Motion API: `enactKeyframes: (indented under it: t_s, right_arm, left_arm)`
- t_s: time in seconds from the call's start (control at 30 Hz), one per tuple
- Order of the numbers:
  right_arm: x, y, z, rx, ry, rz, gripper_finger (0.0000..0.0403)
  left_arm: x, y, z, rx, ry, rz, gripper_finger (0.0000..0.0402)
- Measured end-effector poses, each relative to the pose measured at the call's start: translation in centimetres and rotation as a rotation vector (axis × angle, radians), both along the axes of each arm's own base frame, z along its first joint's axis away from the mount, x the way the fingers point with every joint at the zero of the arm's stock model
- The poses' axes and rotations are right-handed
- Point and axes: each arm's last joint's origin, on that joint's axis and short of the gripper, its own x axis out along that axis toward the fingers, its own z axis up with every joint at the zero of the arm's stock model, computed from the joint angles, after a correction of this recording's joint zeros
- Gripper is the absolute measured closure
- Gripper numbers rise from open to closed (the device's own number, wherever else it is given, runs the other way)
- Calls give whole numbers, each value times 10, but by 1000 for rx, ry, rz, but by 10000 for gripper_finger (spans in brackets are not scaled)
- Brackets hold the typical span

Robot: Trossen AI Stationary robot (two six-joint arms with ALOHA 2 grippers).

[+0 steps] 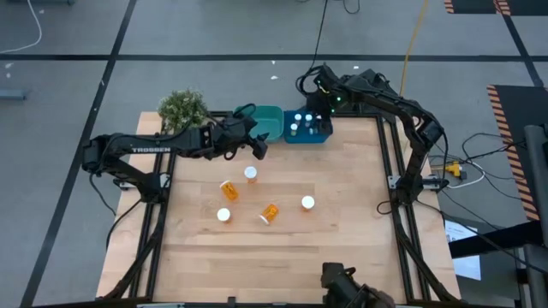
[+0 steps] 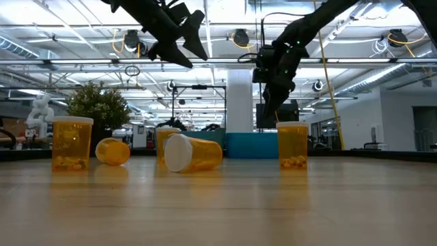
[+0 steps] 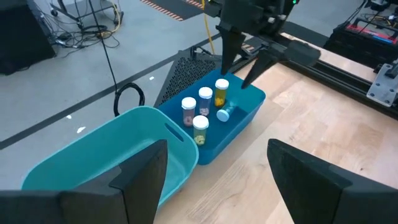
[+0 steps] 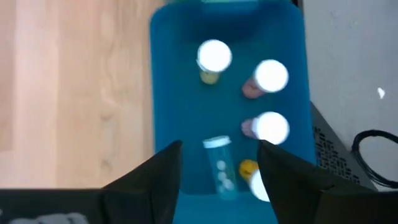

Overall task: Pick and place medicine bottles into bin by pill shape (circle, oval)
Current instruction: Adjust the small blue tablet bottle in the blue bin

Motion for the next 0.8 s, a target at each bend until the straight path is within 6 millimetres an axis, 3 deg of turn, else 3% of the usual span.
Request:
enactKeyframes:
  t_s: [0.17,0.8]
  right_arm:
    - [-1,-5,-4,-12,4,13,214]
    - [12,-13,-54,-8,174,60,216]
  left_arm:
    - [1,-3,0,-1,-6,13,122]
    - [0,-4,-1,10,18,8,122]
